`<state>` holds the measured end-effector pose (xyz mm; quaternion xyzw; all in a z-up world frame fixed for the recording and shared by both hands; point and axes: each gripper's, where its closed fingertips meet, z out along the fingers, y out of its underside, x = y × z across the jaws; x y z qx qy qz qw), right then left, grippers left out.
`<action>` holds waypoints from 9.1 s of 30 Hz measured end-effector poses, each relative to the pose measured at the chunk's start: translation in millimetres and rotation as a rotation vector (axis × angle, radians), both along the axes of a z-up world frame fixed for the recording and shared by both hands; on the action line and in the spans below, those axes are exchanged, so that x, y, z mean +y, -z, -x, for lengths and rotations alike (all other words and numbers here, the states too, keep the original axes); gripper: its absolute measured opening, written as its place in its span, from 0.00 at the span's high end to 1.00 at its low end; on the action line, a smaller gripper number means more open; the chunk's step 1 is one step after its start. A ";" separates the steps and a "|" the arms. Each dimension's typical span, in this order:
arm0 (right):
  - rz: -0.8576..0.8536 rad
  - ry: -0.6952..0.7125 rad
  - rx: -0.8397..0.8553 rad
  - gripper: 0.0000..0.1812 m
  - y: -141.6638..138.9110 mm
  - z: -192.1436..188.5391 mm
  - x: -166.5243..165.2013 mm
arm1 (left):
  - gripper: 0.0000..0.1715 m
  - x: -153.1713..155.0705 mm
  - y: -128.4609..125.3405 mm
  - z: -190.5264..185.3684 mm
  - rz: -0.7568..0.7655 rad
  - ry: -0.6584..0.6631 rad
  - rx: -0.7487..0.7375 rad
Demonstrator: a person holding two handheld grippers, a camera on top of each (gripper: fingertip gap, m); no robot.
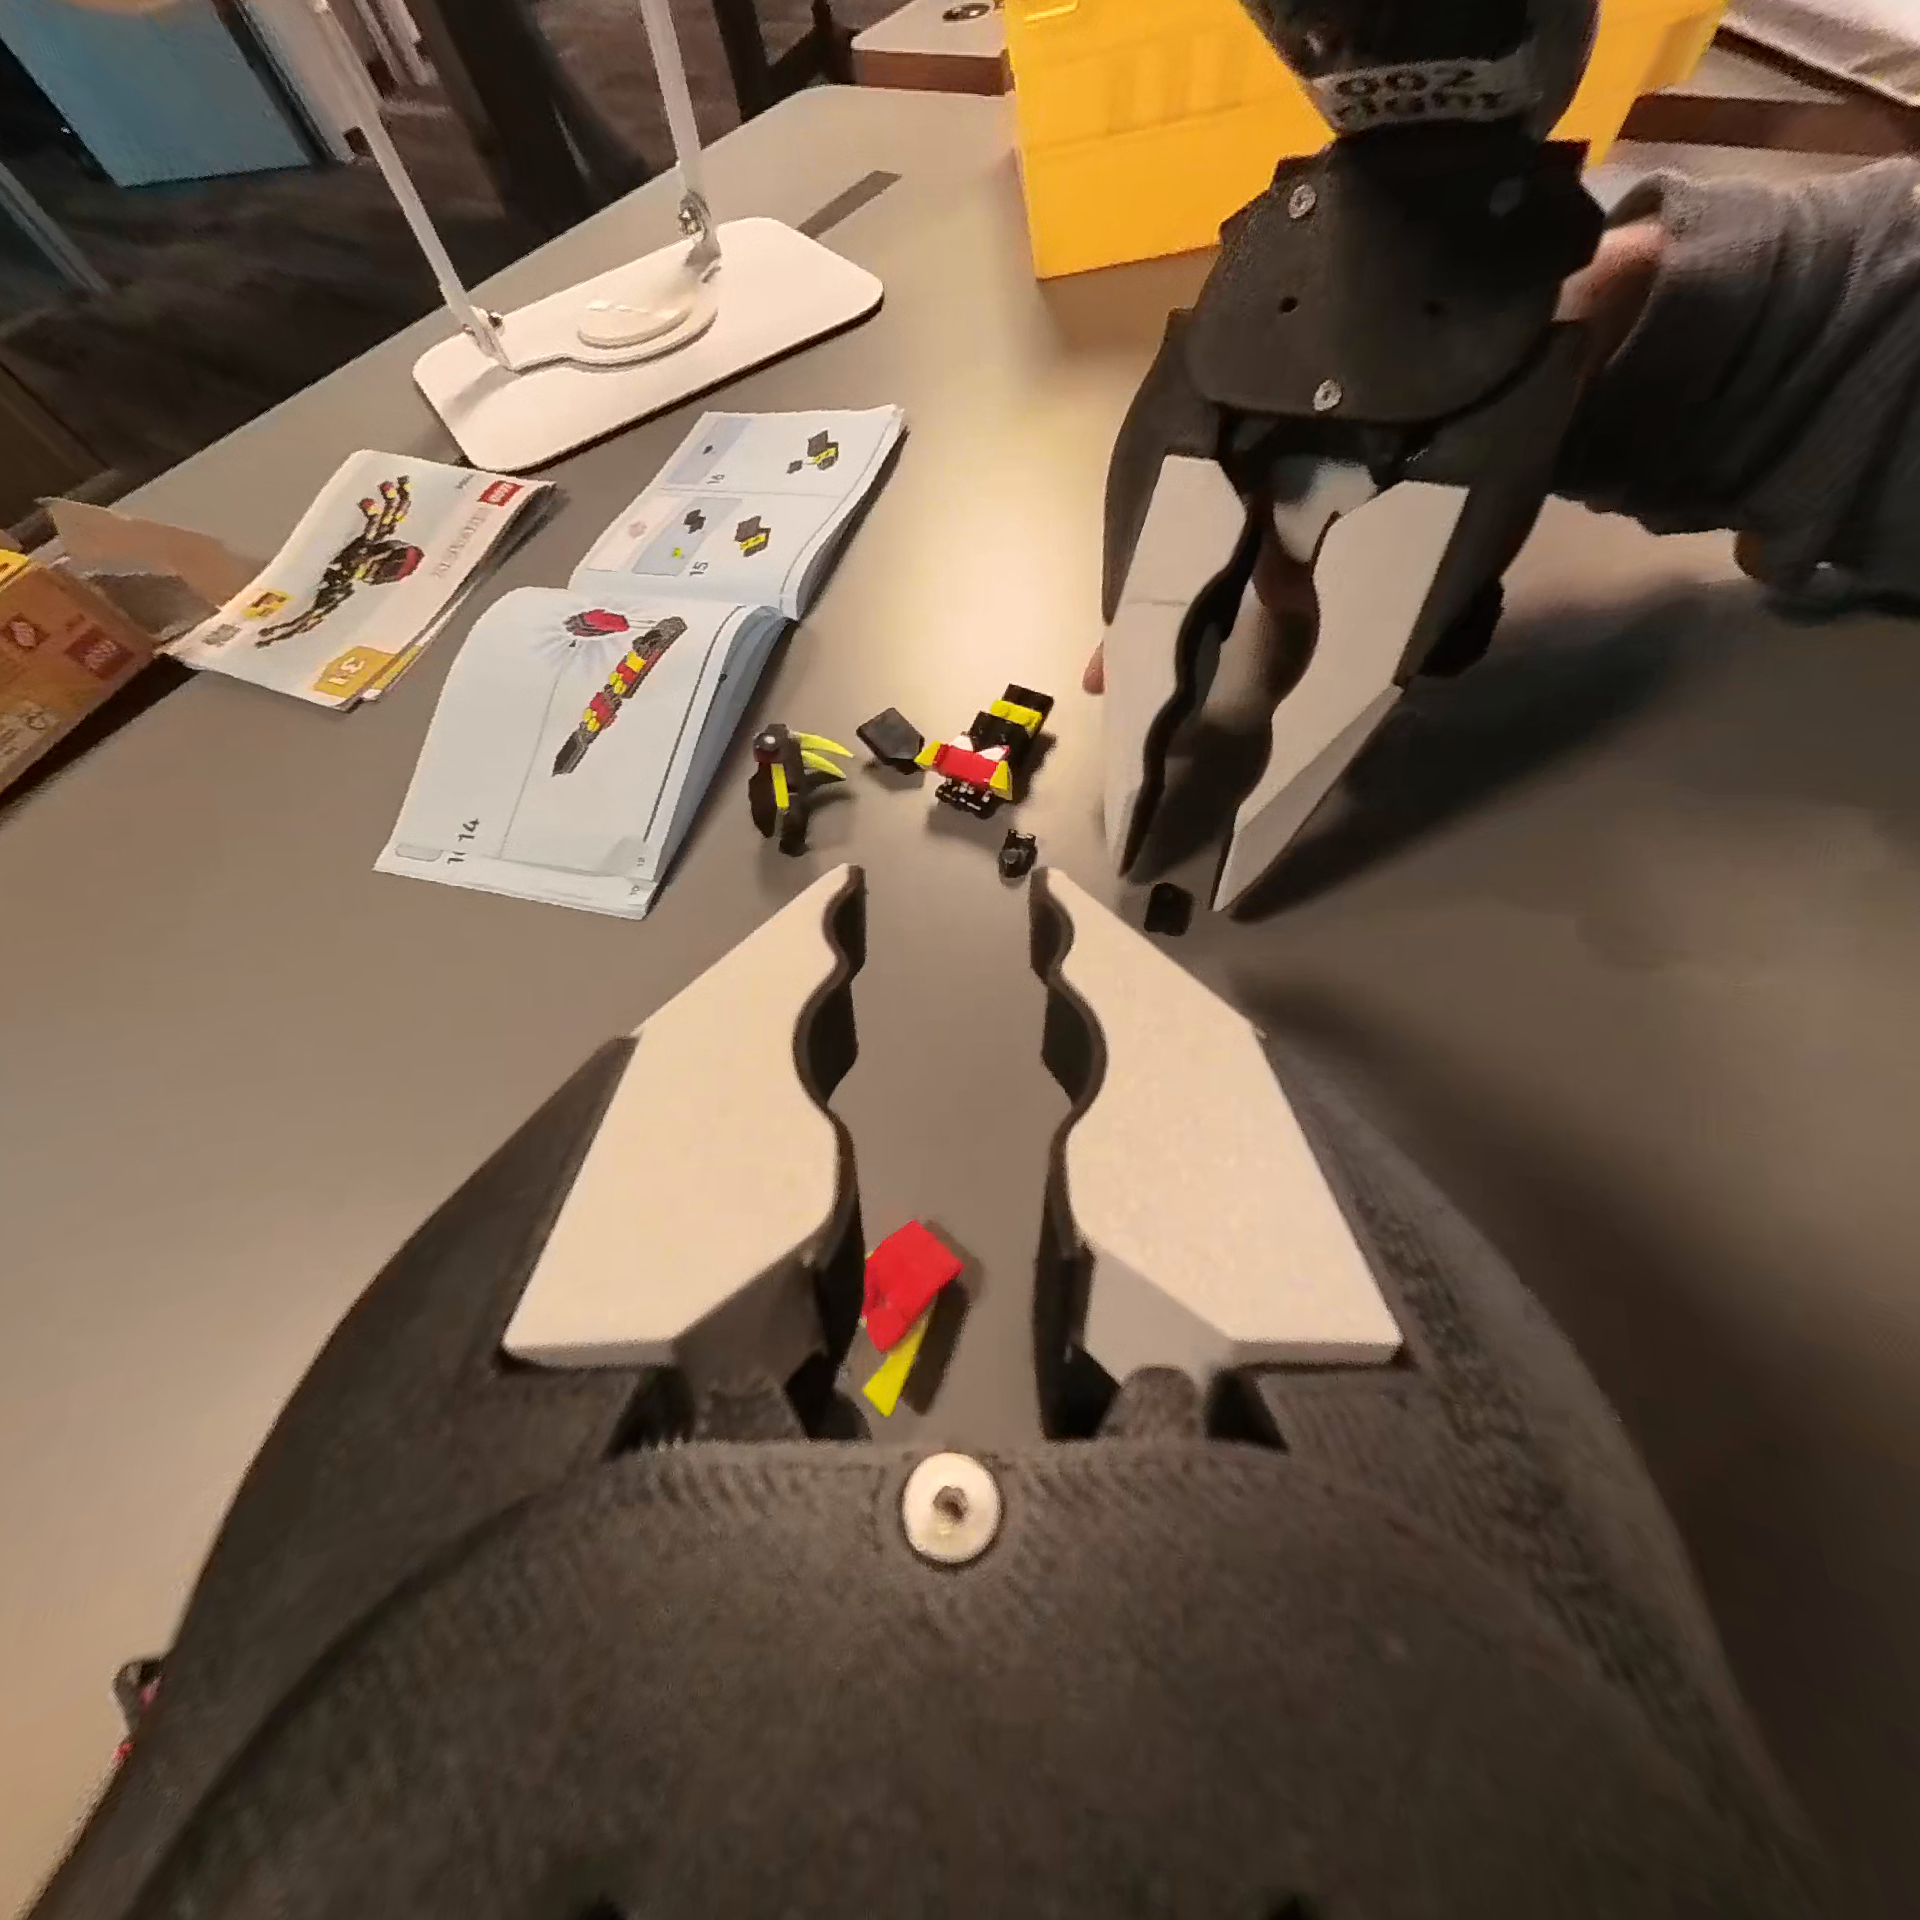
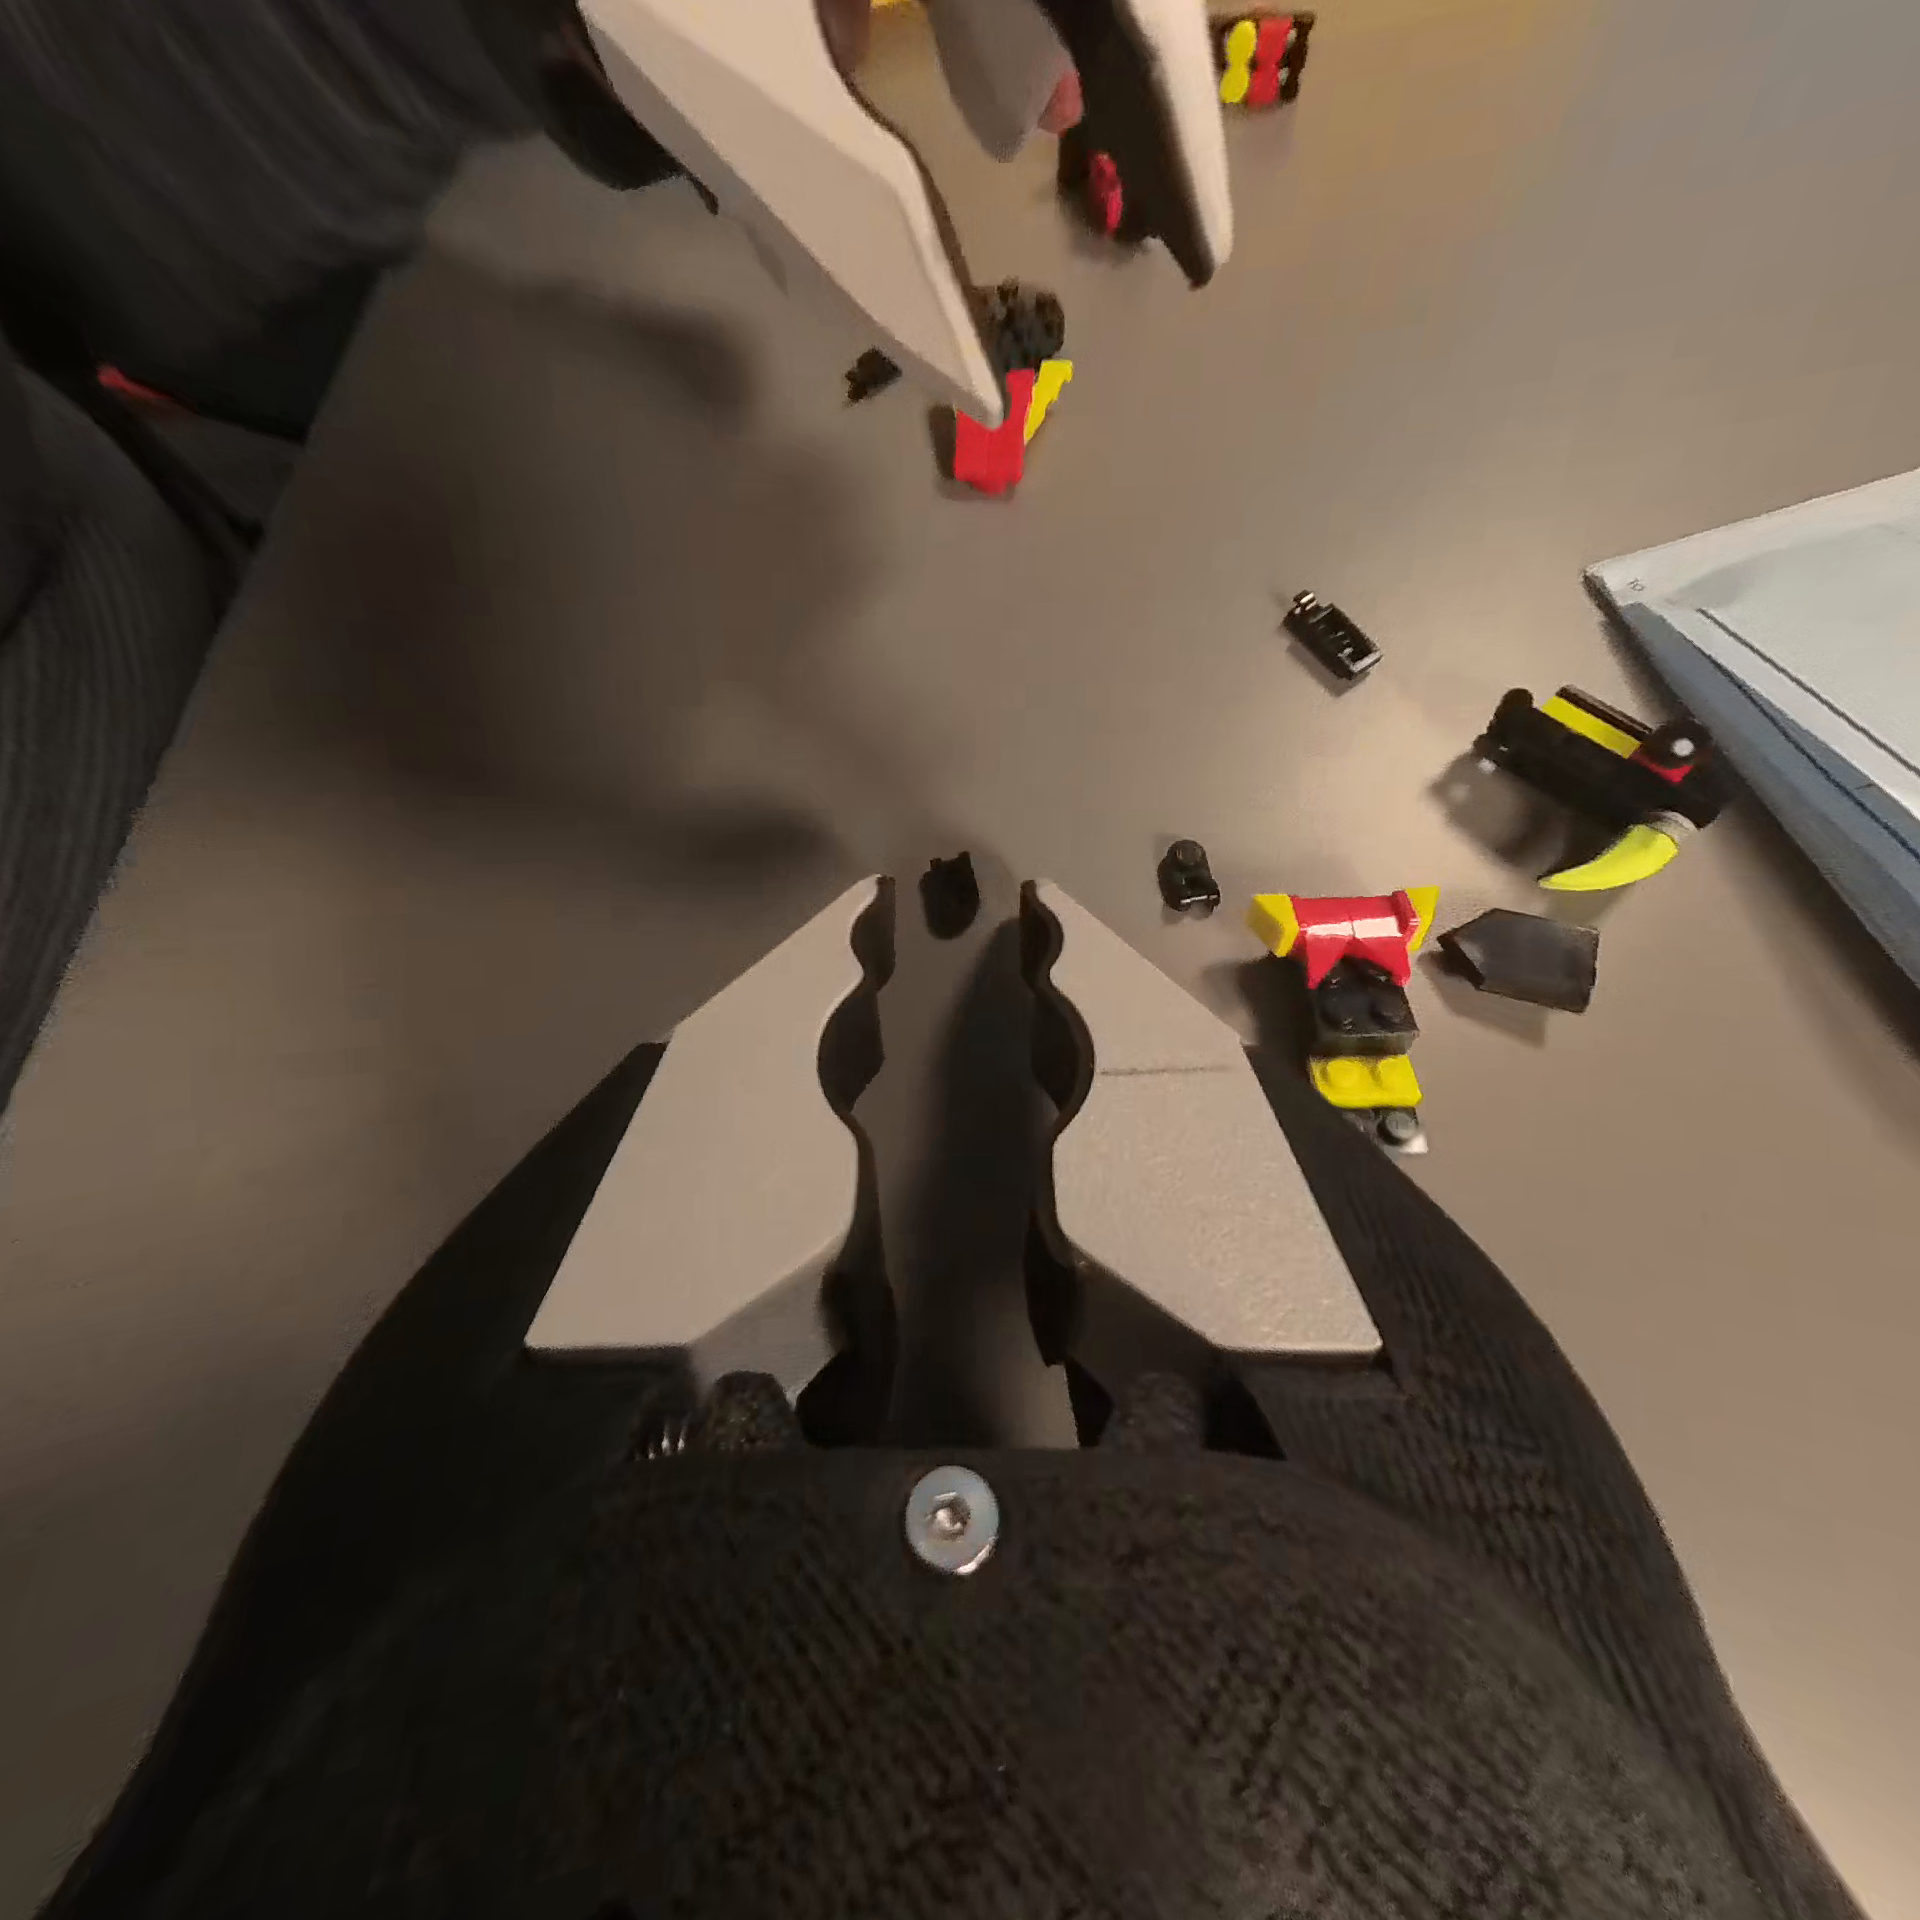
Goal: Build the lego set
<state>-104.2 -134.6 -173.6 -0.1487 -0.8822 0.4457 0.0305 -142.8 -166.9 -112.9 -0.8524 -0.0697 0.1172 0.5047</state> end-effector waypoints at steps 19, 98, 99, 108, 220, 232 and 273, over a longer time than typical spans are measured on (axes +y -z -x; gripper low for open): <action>-0.059 0.168 0.119 0.97 1.1 5.7 62.1 | 0.64 63.4 19.5 -2.4 0.062 0.242 -0.133; -1.371 -0.813 1.028 0.97 7.9 8.3 113.5 | 0.70 87.9 66.8 16.1 0.213 0.272 -0.118; -1.348 -0.818 1.011 0.94 7.1 5.7 109.8 | 0.71 88.3 66.8 15.2 0.212 0.276 -0.112; -0.651 -0.226 0.298 0.74 -2.0 -18.4 99.8 | 0.81 88.9 66.8 14.1 0.214 0.280 -0.101; -0.399 -0.074 0.023 0.97 5.1 16.7 69.6 | 0.80 88.4 67.2 -14.0 0.221 0.480 -0.066; -0.402 -0.045 0.039 0.93 4.1 16.4 70.8 | 0.80 88.4 67.3 -13.9 0.222 0.480 -0.069; -0.357 -0.091 0.090 0.97 1.4 20.5 71.9 | 0.81 94.0 67.7 -17.4 0.224 0.488 -0.076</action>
